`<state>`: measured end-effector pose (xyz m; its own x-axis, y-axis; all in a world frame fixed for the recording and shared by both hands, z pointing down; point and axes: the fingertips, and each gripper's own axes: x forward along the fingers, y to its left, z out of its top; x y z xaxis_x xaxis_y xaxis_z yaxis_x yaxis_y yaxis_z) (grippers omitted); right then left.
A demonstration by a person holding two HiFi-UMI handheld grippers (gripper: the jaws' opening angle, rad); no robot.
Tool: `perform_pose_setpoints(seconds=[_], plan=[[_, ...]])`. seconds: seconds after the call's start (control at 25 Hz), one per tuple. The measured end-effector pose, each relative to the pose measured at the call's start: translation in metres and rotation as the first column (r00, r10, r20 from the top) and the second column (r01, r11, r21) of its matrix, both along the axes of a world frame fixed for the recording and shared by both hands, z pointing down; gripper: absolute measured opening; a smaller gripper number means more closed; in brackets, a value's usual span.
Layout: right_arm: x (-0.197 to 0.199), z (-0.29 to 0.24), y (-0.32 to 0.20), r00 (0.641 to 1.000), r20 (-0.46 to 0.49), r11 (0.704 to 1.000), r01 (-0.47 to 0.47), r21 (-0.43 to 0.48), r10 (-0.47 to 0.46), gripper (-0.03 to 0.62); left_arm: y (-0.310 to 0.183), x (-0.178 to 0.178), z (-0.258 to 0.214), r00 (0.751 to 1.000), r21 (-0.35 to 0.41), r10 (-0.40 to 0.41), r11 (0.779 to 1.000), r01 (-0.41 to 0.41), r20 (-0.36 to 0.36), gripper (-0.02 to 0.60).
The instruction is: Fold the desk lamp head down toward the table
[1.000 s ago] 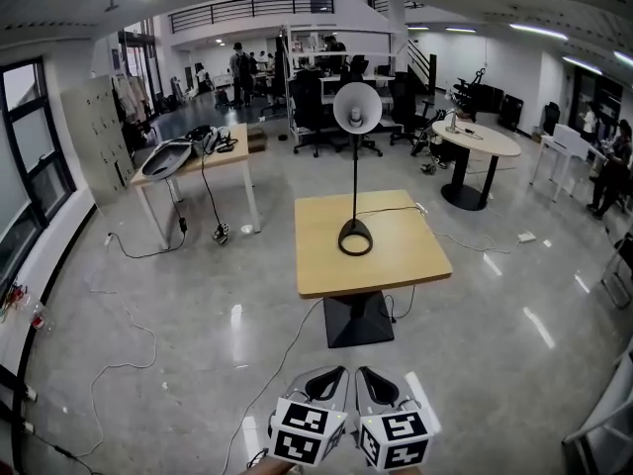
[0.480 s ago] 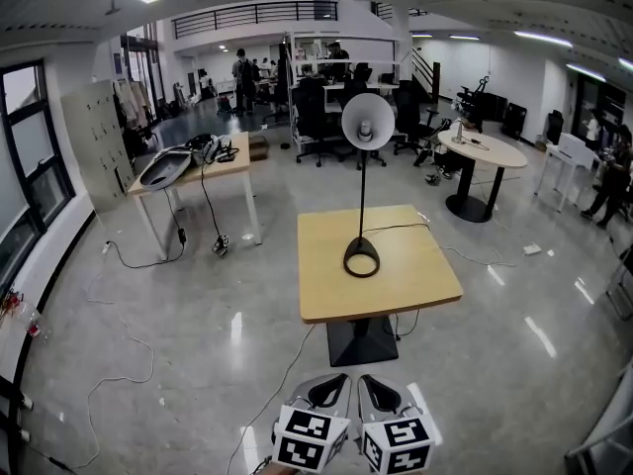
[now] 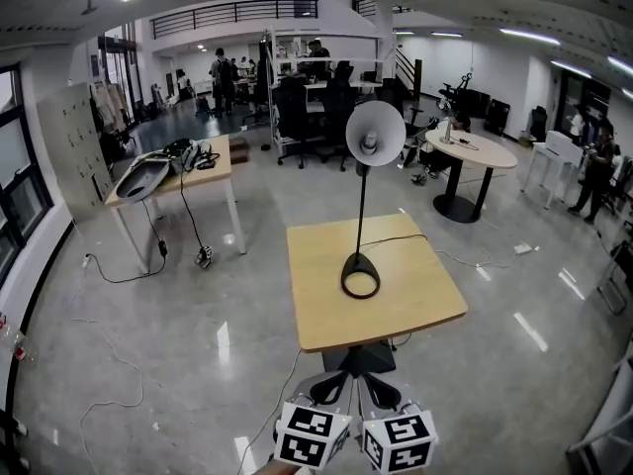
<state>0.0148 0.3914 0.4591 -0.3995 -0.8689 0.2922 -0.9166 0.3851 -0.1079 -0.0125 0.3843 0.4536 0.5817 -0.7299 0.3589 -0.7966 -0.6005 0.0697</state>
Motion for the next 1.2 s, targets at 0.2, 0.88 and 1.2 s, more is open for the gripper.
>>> perform_pose_setpoints(seconds=[0.2, 0.88, 1.2], plan=[[-0.099, -0.002, -0.156, 1.000, -0.008, 1.000, -0.025, 0.002, 0.025, 0.005, -0.156, -0.100, 0.000, 1.000, -0.004, 0.025, 1.000, -0.025, -0.010, 0.018], [-0.267, -0.016, -0.456, 0.998, -0.049, 0.999, -0.049, 0.007, 0.049, 0.005, -0.456, -0.271, -0.011, 0.998, -0.005, 0.050, 0.999, -0.050, -0.045, 0.018], [-0.196, 0.010, -0.584, 0.999, -0.046, 1.000, -0.016, 0.023, 0.017, 0.004, -0.584, -0.198, 0.019, 0.999, 0.001, 0.024, 1.000, -0.024, -0.031, 0.018]])
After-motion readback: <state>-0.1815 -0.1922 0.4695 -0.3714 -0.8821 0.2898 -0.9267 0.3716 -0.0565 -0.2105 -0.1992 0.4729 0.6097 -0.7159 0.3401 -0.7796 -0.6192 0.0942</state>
